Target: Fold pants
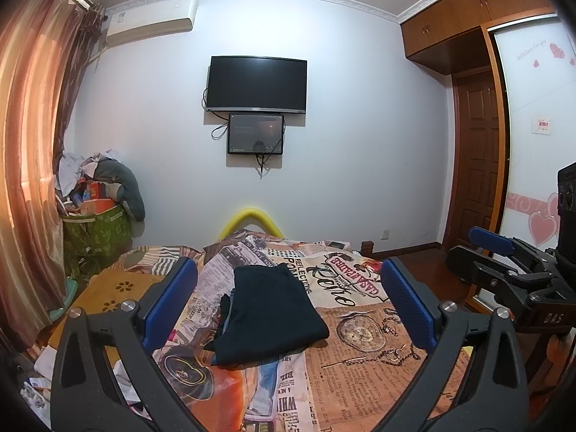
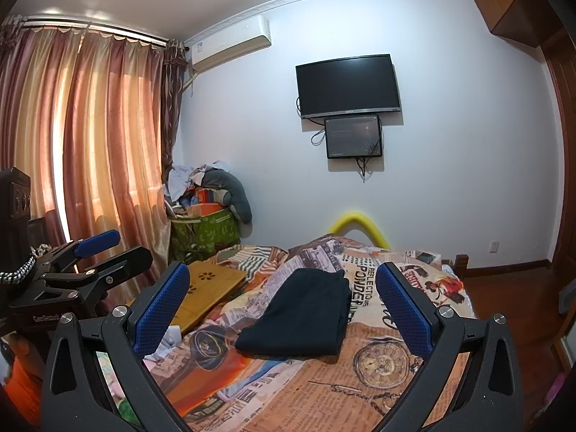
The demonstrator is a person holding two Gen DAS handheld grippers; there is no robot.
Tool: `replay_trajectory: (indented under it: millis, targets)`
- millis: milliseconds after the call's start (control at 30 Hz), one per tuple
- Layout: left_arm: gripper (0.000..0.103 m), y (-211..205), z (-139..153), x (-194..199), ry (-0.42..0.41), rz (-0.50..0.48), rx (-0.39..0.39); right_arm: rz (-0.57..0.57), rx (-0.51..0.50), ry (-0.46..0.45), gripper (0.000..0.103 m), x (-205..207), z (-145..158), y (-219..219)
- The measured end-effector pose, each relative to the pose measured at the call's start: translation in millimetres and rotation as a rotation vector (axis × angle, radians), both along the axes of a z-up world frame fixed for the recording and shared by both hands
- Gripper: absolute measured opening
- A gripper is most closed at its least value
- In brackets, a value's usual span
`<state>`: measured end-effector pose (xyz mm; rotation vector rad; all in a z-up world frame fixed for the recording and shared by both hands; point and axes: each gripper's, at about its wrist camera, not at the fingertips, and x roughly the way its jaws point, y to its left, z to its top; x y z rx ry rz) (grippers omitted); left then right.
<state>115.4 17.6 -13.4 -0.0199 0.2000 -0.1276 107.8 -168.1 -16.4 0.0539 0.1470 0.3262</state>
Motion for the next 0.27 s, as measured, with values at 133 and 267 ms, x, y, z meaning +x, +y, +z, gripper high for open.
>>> replay_trajectory:
  millis: [133, 267]
  targets:
    - [0.103, -0.4, -0.8, -0.1, 0.001, 0.006, -0.001, -0.001, -0.001, 0.001, 0.103, -0.1, 0.3, 0.8]
    - [0.103, 0.9, -1.4, 1.3, 0.010, 0.005, -0.007, 0.000, -0.002, 0.002, 0.103, -0.3, 0.3, 1.6]
